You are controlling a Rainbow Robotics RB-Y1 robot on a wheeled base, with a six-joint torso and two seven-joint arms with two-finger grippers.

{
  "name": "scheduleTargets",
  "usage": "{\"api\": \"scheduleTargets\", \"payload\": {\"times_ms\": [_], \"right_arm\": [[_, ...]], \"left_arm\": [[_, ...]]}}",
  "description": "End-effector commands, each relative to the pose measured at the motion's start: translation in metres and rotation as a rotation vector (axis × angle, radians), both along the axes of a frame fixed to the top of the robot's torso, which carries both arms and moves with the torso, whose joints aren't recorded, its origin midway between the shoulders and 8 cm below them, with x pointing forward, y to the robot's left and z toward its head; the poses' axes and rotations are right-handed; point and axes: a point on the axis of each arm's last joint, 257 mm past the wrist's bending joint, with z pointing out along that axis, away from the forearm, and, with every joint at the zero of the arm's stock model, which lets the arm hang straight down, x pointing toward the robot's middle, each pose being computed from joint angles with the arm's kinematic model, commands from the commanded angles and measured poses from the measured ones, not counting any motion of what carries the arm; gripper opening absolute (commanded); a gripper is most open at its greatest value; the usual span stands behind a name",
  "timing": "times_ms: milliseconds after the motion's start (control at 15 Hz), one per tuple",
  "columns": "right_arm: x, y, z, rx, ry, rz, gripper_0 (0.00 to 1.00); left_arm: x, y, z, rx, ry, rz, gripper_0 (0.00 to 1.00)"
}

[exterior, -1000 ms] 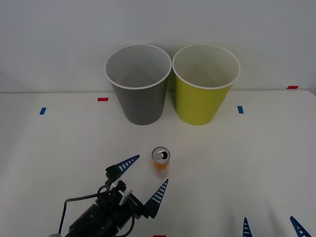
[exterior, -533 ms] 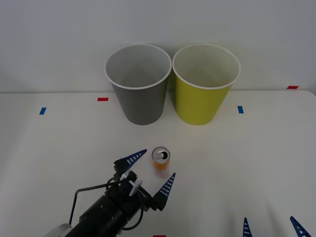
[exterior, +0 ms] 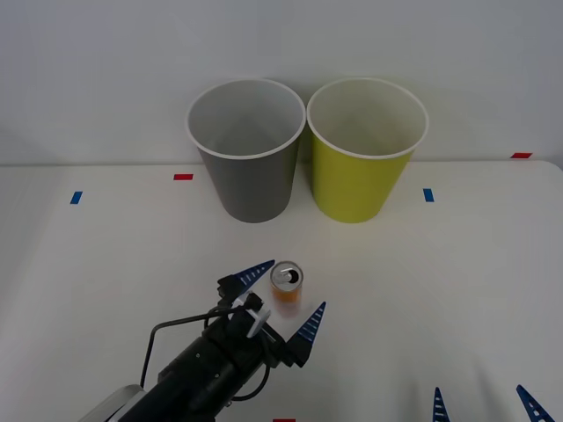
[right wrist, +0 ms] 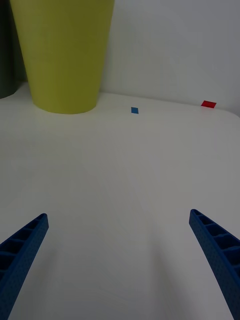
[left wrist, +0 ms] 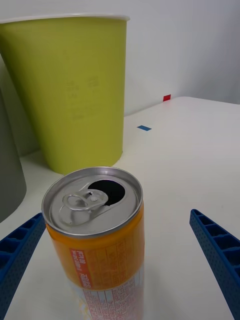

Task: Put cans in the gray bin and PET bottles in the light green bin.

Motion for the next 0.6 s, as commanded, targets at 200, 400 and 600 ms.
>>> {"api": "scheduleTargets", "payload": {"times_ms": [200,400,600], "right_arm": [[0.0000,0.0000,0.0000,0.000,0.000,0.000,0.98],[0.0000,0.0000,0.0000,0.000,0.000,0.000,0.98],[0.0000,0.0000,0.0000,0.000,0.000,0.000,0.99]], "left_arm": [[0.0071,-0.0118,0.0018,0.009,0.017,-0.004,1.00],[0.0075,-0.0145,0.0011,0.010,0.024,-0.006,1.00],[0.0078,-0.0143,0.0013,0.016,0.019,-0.007,0.45]]}}
